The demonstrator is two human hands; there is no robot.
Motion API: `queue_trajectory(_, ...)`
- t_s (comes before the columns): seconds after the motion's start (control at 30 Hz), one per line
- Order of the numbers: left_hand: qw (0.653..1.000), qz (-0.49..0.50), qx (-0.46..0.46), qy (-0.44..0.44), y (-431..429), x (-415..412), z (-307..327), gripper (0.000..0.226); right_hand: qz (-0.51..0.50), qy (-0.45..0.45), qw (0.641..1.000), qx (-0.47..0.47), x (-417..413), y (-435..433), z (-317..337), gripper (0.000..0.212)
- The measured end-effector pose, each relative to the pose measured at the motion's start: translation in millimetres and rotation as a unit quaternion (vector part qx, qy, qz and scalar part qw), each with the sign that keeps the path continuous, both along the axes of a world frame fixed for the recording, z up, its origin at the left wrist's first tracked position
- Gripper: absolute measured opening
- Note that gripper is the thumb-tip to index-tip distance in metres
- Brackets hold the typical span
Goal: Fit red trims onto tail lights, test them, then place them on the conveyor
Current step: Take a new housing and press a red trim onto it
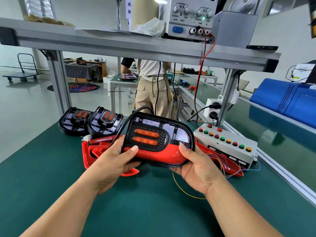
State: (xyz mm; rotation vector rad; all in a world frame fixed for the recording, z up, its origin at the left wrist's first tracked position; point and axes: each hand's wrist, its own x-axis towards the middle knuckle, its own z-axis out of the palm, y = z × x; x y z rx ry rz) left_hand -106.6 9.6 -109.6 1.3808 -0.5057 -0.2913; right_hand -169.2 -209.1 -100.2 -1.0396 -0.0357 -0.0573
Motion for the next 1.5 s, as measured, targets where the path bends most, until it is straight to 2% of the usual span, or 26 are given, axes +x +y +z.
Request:
queue_trajectory(0.1,1.0,-0.019,-0.007,0.018,4,0,3,0.03,-0.006,0.001,1.0,0.015,1,-2,-1,0.037)
queue_trajectory(0.43,1.0,-0.012,-0.021,-0.012,8,5,6,0.03,-0.021,-0.003,0.999,0.028,1,0,3,0.034)
queue_trajectory(0.6,0.999,-0.003,-0.033,0.017,8,6,10,0.036,-0.027,0.003,0.999,0.028,1,1,5,0.037)
queue_trajectory(0.77,0.997,-0.037,0.06,0.039,25,6,22,0.033,-0.022,-0.008,0.999,0.025,2,0,2,0.022)
queue_trajectory(0.83,0.995,0.015,0.079,0.054,44,11,31,0.039,-0.022,-0.015,0.999,0.03,2,-3,3,0.02)
queue_trajectory(0.9,0.989,0.122,0.011,0.089,68,21,36,0.042,-0.024,-0.016,0.999,0.031,2,-7,5,0.019)
queue_trajectory(0.97,0.963,0.232,-0.071,0.117,85,32,32,0.043,-0.022,-0.011,0.999,0.02,2,-8,6,0.018)
queue_trajectory(1.0,0.952,0.272,-0.075,0.121,90,37,28,0.039,-0.019,-0.005,1.0,0.01,1,-7,5,0.018)
queue_trajectory(1.17,0.943,0.322,0.036,0.07,79,46,12,0.024,0.006,0.019,1.0,-0.024,1,5,-2,0.022)
queue_trajectory(1.23,0.904,0.383,0.188,-0.004,82,48,7,0.01,0.005,0.027,0.999,-0.041,0,3,-2,0.022)
queue_trajectory(1.27,0.886,0.376,0.271,-0.03,86,48,5,0.009,0.001,0.033,0.998,-0.048,0,0,-1,0.022)
queue_trajectory(1.33,0.89,0.251,0.379,-0.028,94,45,3,0.032,-0.003,0.041,0.998,-0.056,1,-4,-1,0.022)
queue_trajectory(1.4,0.888,0.117,0.444,-0.007,99,41,2,0.05,0.003,0.047,0.997,-0.055,2,-4,-3,0.023)
queue_trajectory(1.43,0.879,0.094,0.467,-0.005,100,39,3,0.054,0.006,0.051,0.997,-0.052,2,-3,-4,0.022)
queue_trajectory(1.5,0.869,0.12,0.479,-0.036,101,39,1,0.045,0.008,0.057,0.997,-0.044,2,-2,-5,0.022)
